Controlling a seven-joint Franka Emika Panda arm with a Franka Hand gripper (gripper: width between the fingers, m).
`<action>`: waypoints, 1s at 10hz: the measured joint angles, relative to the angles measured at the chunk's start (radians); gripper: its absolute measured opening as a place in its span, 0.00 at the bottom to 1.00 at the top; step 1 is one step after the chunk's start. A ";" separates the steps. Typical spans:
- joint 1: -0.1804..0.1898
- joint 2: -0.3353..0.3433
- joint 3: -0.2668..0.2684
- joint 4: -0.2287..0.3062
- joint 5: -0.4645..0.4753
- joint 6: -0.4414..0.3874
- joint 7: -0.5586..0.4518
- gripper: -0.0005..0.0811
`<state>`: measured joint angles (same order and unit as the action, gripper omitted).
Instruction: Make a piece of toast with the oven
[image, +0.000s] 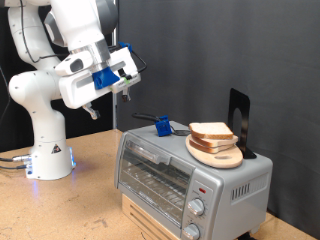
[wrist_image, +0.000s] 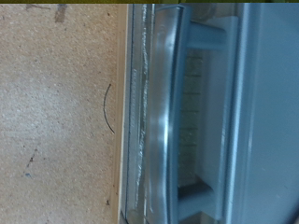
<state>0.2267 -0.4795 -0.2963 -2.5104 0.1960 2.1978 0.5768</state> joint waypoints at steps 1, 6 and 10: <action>-0.001 0.014 0.003 -0.007 -0.014 0.010 0.005 0.84; -0.001 0.088 0.055 -0.080 -0.021 0.153 0.065 0.84; -0.001 0.122 0.088 -0.155 -0.025 0.274 0.072 0.84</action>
<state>0.2257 -0.3579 -0.2085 -2.6655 0.1712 2.4718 0.6489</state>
